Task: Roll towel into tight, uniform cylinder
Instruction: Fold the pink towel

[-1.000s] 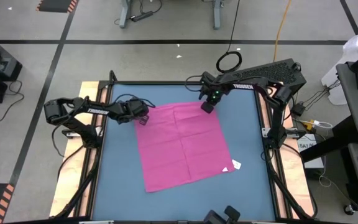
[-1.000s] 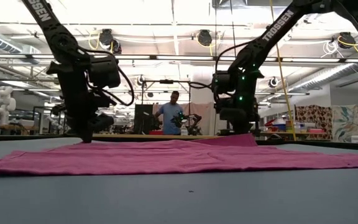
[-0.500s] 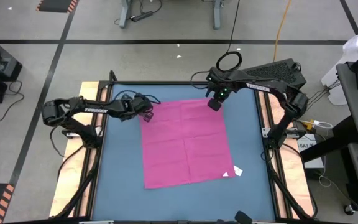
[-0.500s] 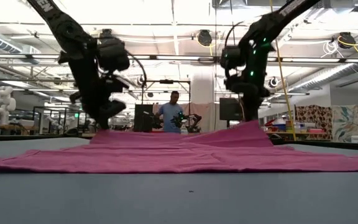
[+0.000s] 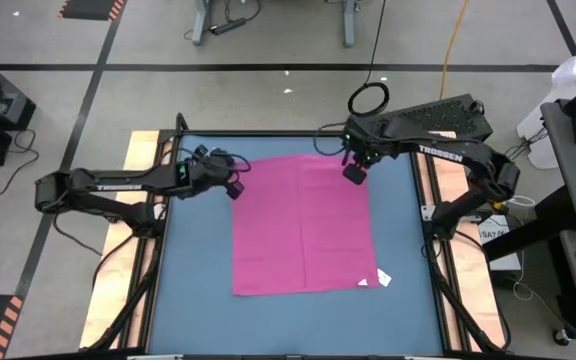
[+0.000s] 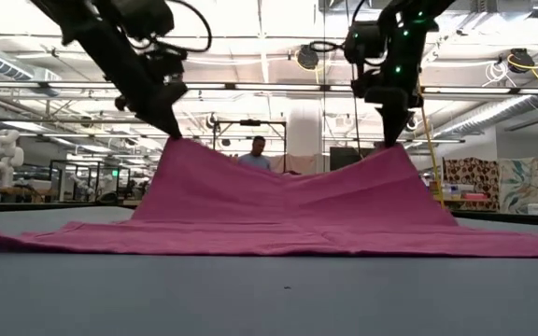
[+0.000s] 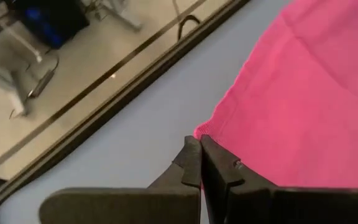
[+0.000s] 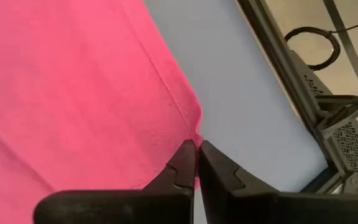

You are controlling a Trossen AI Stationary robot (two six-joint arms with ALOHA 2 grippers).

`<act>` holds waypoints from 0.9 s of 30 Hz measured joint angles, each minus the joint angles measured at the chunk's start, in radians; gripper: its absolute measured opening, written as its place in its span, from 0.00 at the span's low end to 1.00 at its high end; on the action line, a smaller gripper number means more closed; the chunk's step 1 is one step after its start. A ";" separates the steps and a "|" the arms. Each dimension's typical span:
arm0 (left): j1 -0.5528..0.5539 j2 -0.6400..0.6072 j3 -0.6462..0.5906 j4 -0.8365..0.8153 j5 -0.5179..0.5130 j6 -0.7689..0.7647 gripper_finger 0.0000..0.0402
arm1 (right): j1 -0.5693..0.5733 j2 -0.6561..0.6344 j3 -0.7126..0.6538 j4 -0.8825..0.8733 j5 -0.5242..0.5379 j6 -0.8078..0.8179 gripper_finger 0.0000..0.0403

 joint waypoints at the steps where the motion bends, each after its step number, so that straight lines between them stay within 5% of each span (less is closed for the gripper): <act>1: -0.014 -0.010 0.000 -0.010 0.002 0.011 0.00 | 0.016 -0.008 -0.009 -0.005 0.000 0.013 0.00; 18: -0.398 -0.041 0.000 -0.060 -0.007 -0.020 0.00 | 0.346 -0.306 -0.311 0.023 0.019 0.349 0.00; 27: -0.549 -0.041 0.000 -0.048 -0.072 -0.098 0.00 | 0.529 -0.350 -0.371 0.026 0.018 0.508 0.00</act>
